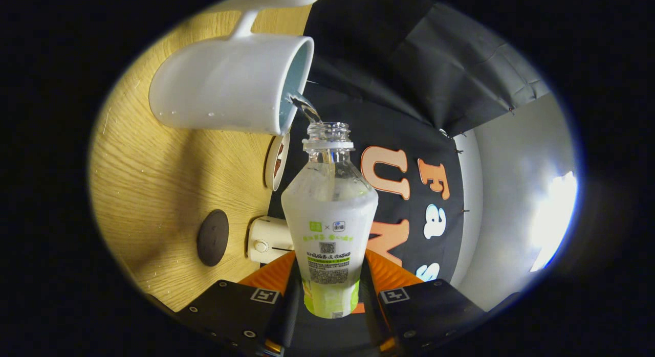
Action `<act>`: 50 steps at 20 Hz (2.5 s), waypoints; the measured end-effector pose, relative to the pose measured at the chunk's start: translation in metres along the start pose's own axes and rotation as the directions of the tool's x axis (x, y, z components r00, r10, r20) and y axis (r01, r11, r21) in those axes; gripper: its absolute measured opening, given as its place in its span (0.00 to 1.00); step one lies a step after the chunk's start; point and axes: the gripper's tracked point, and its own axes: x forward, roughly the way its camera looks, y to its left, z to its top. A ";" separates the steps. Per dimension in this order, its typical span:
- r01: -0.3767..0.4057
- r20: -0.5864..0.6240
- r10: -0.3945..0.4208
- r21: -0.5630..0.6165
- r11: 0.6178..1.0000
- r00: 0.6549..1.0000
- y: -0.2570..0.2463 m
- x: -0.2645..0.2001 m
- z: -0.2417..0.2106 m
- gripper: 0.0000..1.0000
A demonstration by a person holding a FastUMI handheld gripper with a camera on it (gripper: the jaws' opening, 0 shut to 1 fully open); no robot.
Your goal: Take the bottle from table, then pour the juice into the cup, finally place the bottle on the coaster
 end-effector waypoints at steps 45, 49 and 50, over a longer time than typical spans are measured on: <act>0.176 0.220 -0.112 -0.298 0.938 0.969 -0.049 0.016 0.023 0.56; 0.203 0.242 -0.128 -0.316 0.927 0.962 -0.056 0.016 0.028 0.56; 0.208 0.246 -0.131 -0.321 0.924 0.960 -0.058 0.017 0.029 0.56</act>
